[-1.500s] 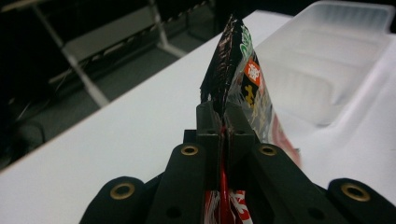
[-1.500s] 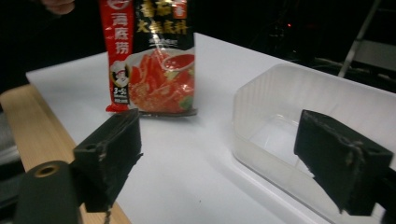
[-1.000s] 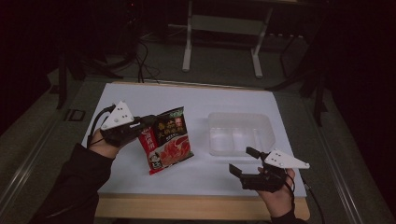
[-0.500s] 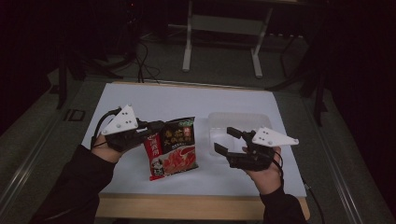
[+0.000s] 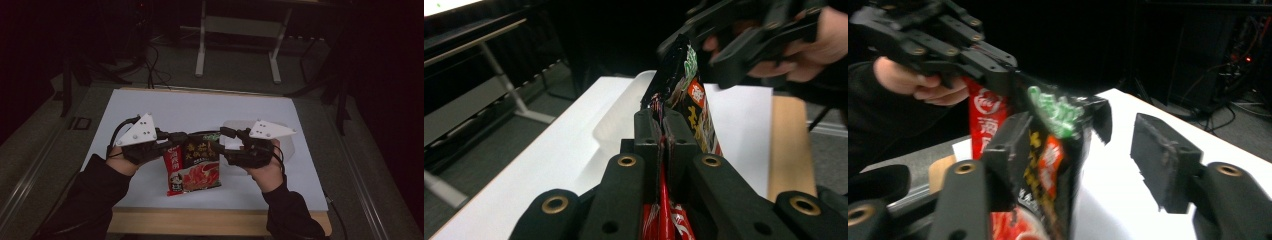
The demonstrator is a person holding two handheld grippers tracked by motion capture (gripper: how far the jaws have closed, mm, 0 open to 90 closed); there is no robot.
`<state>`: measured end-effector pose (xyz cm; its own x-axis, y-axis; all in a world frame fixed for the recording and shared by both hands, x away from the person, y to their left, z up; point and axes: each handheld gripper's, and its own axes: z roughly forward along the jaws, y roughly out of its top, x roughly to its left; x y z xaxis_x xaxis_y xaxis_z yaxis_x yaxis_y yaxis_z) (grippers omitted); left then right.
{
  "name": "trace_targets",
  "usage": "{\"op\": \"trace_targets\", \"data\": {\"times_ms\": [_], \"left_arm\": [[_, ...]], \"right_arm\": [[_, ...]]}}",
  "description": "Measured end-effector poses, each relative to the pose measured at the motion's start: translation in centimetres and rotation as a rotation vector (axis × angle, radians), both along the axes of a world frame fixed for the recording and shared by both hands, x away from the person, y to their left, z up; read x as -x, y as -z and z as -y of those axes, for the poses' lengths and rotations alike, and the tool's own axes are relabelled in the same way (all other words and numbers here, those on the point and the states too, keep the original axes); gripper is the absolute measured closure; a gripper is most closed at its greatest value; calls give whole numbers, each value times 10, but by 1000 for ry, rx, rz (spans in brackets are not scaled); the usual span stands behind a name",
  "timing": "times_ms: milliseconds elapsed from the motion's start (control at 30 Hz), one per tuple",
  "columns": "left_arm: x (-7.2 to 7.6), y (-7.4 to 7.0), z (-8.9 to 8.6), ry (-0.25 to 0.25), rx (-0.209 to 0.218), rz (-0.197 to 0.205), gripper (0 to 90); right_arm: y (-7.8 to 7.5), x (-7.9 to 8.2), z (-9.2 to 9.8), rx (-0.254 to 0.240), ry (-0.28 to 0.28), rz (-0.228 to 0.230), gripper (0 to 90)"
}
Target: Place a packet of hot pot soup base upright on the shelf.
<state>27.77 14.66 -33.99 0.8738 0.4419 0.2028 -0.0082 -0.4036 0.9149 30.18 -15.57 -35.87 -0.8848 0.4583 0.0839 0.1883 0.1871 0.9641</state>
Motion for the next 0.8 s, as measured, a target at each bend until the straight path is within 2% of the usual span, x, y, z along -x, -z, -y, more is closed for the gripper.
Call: {"op": "trace_targets", "data": {"times_ms": [133, 200, 333, 467, 600, 733, 800], "left_arm": [[2, -2, 3, 23, 2, 10, 879], [3, -2, 3, 39, 11, 2, 878], [2, 0, 5, 38, 0, 0, 877], [-1, 2, 3, 48, 10, -17, 873], [-2, 4, 1, 61, 7, -27, 869], [-3, 4, -1, 89, 20, -40, 848], [-3, 3, -3, 106, 38, -43, 826]], "right_arm": [[1, -3, -8, 14, -31, -23, 450], [2, -4, -10, 21, -52, -32, 475], [3, -4, -13, 56, -107, -45, 633], [4, -4, -11, 68, -118, -65, 733], [4, -2, -13, 84, -123, -77, 761], [3, -2, -11, 58, -139, -122, 764], [0, 0, -10, 53, -139, -116, 766]]}}
